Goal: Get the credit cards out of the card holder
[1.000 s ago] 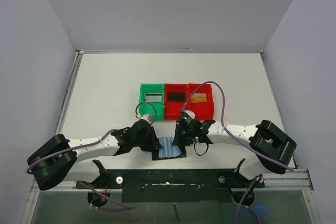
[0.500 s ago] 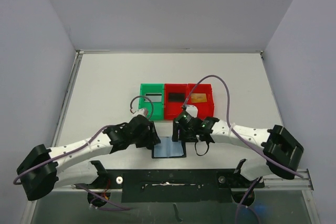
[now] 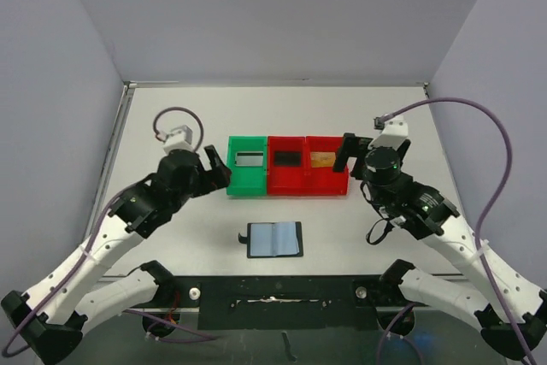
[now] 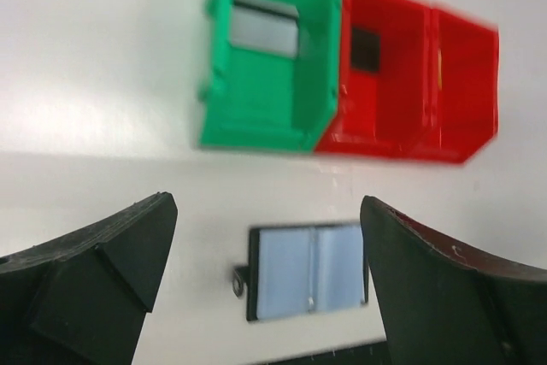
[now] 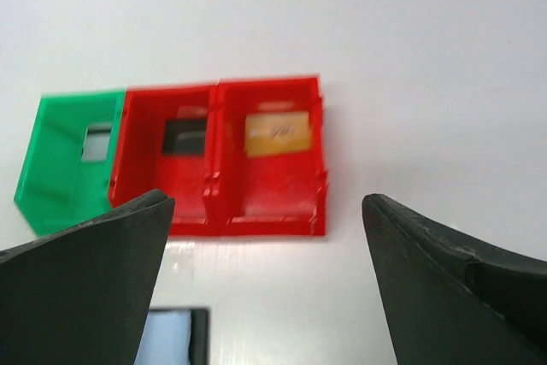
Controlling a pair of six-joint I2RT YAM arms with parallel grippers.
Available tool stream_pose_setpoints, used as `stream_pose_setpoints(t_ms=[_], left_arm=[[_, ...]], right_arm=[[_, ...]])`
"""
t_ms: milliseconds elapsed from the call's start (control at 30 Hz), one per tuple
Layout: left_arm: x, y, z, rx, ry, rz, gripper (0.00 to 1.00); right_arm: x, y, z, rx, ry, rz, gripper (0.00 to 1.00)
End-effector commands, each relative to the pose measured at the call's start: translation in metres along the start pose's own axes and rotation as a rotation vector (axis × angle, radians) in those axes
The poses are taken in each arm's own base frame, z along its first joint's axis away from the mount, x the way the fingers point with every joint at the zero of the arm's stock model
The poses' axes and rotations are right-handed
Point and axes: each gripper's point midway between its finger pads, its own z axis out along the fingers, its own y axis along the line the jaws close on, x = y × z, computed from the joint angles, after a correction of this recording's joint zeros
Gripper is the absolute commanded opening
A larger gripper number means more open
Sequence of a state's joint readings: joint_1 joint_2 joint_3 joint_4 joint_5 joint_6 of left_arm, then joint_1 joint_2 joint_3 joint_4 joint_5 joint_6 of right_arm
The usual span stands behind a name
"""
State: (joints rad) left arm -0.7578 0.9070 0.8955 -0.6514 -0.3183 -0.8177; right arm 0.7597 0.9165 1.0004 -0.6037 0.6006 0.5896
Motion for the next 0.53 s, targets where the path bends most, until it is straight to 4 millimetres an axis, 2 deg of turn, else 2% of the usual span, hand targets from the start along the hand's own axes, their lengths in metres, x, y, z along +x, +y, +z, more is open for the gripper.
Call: stream_pose_setpoints(t_ms=[0, 67, 167, 333, 500], left_arm=[[-0.096, 0.034, -0.037, -0.143, -0.259, 0.046, 0.91], [-0.128, 0.039, -0.053, -0.194, -0.348, 0.024, 0.91], [-0.152, 0.046, -0.078, -0.267, -0.431, -0.017, 0.91], [-0.162, 0.048, -0.104, -0.245, -0.495, -0.026, 0.91], [-0.161, 0.06, -0.112, -0.296, -0.508, -0.044, 0.91]], right_arm=[[-0.084, -0.036, -0.028, 0.109, -0.267, -0.067, 0.98], [-0.095, -0.04, -0.036, 0.114, -0.286, -0.058, 0.98], [-0.098, -0.039, -0.042, 0.1, -0.27, -0.029, 0.98], [-0.09, -0.03, -0.042, 0.043, -0.237, -0.01, 0.98], [-0.083, -0.031, -0.038, 0.054, -0.218, -0.01, 0.98]])
